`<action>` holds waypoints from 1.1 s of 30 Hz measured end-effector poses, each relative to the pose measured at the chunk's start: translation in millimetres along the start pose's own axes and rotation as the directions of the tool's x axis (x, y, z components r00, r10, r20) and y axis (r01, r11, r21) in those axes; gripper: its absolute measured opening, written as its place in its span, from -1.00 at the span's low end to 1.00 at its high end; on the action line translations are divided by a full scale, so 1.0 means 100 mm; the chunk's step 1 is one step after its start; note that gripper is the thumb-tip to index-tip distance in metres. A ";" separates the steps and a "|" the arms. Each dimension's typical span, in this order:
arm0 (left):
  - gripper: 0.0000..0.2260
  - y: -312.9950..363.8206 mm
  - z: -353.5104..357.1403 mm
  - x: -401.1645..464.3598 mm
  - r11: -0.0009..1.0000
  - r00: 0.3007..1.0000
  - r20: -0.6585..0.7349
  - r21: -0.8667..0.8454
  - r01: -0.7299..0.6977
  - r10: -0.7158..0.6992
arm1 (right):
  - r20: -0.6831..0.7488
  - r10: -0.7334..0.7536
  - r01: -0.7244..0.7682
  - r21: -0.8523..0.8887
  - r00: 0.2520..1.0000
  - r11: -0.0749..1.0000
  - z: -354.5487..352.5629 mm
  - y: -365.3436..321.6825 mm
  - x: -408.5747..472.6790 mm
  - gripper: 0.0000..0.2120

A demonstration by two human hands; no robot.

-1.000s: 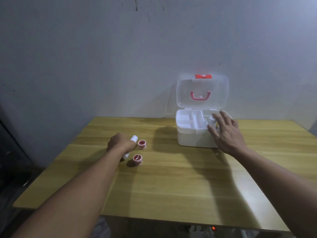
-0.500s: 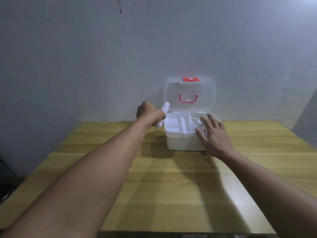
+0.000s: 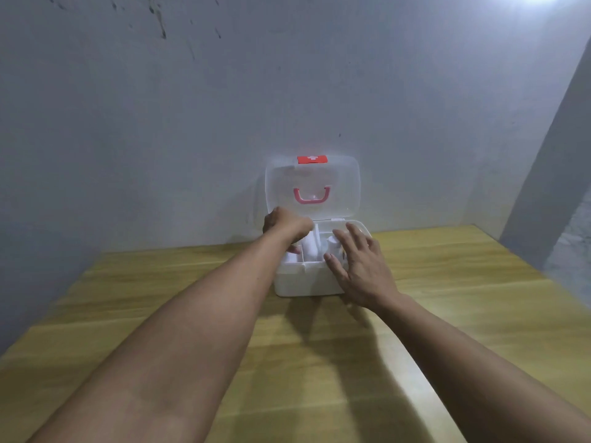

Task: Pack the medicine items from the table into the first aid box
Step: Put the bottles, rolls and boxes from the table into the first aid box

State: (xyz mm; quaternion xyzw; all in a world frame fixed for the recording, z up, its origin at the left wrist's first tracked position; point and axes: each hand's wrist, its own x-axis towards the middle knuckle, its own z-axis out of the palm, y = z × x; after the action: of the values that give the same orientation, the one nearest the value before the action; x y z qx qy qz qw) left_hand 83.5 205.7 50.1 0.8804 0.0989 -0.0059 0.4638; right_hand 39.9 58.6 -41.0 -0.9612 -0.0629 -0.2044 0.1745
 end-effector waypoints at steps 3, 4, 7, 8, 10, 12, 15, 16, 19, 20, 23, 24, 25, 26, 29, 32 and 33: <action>-0.84 -0.04 0.00 0.06 0.995 0.998 -0.054 0.100 -0.023 0.029 | -0.004 0.004 -0.004 0.006 1.000 1.000 0.01 0.00 0.00 -0.32; -0.87 -0.08 0.00 0.09 0.988 0.996 -0.065 0.150 -0.043 0.053 | -0.004 0.005 -0.005 0.005 1.000 1.000 0.00 0.00 0.00 -0.32; -0.81 -0.22 -0.01 0.23 0.965 0.986 -0.110 0.244 -0.095 0.125 | -0.001 0.002 -0.002 0.000 1.000 1.000 0.00 0.00 -0.01 -0.32; -0.79 -0.26 -0.01 0.27 0.962 0.982 -0.116 0.249 -0.117 0.150 | 0.002 0.001 -0.001 -0.002 1.000 1.000 0.00 0.00 -0.01 -0.34; -0.78 -0.32 -0.02 0.30 0.959 0.976 -0.119 0.238 -0.152 0.184 | 0.012 0.003 -0.003 -0.004 1.000 1.000 0.00 0.01 -0.01 -0.37; -0.73 -0.37 -0.05 0.33 0.957 0.969 -0.122 0.222 -0.185 0.216 | 0.007 0.002 -0.002 -0.001 1.000 1.000 0.00 0.01 -0.01 -0.36; -0.70 -0.43 -0.15 0.32 0.958 0.952 -0.157 0.159 -0.238 0.263 | 0.013 -0.001 0.001 -0.008 1.000 1.000 0.00 0.03 0.00 -0.39; -0.71 -0.45 -0.19 0.30 0.958 0.945 -0.179 0.133 -0.254 0.275 | 0.016 -0.002 0.003 -0.011 1.000 1.000 0.01 0.04 0.01 -0.41; -0.80 -0.55 -0.39 0.22 0.950 0.918 -0.250 0.128 -0.283 0.307 | 0.005 -0.004 0.004 -0.009 1.000 1.000 0.00 0.04 0.02 -0.44; -0.83 -0.60 -0.48 0.19 0.950 0.918 -0.253 0.148 -0.276 0.306 | 0.003 -0.003 0.003 -0.007 1.000 1.000 0.00 0.04 0.02 -0.44; -0.81 -0.83 -0.74 0.10 0.935 0.968 -0.125 0.309 -0.172 0.219 | -0.018 -0.022 0.022 -0.014 1.000 1.000 -0.02 0.00 0.00 -0.47; -0.76 -0.93 -0.83 0.07 0.918 0.989 -0.033 0.377 -0.122 0.145 | -0.029 -0.026 0.026 -0.013 0.999 1.000 -0.02 -0.01 0.00 -0.48; -0.69 -1.02 -0.91 0.03 0.898 0.996 0.071 0.434 -0.076 0.050 | -0.034 -0.026 0.026 -0.013 0.999 1.000 -0.03 -0.02 -0.01 -0.48; -0.62 -1.09 -0.98 -0.03 0.877 0.984 0.169 0.479 -0.032 -0.056 | -0.029 -0.022 0.022 -0.013 0.999 1.000 -0.02 -0.02 -0.01 -0.47; -0.31 -1.29 -1.11 -0.20 0.759 0.919 0.296 0.651 0.007 -0.262 | -0.010 -0.009 0.009 -0.010 1.000 1.000 0.02 0.01 0.01 -0.42; -0.04 -1.49 -1.13 -0.25 0.677 0.931 0.269 0.735 -0.033 -0.246 | -0.027 -0.012 0.012 -0.005 1.000 1.000 0.04 0.01 0.01 -0.34; 0.01 -1.55 -1.12 -0.24 0.678 0.941 0.262 0.734 -0.049 -0.216 | -0.031 -0.016 0.016 -0.003 0.999 1.000 0.04 0.00 0.01 -0.33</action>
State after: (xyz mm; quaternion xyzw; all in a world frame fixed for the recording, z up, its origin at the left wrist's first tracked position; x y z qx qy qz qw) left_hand 22.8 378.8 -10.0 0.9724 0.0504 -0.2123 0.0827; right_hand 42.0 59.9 -44.2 -0.9575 -0.0676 -0.2210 0.1725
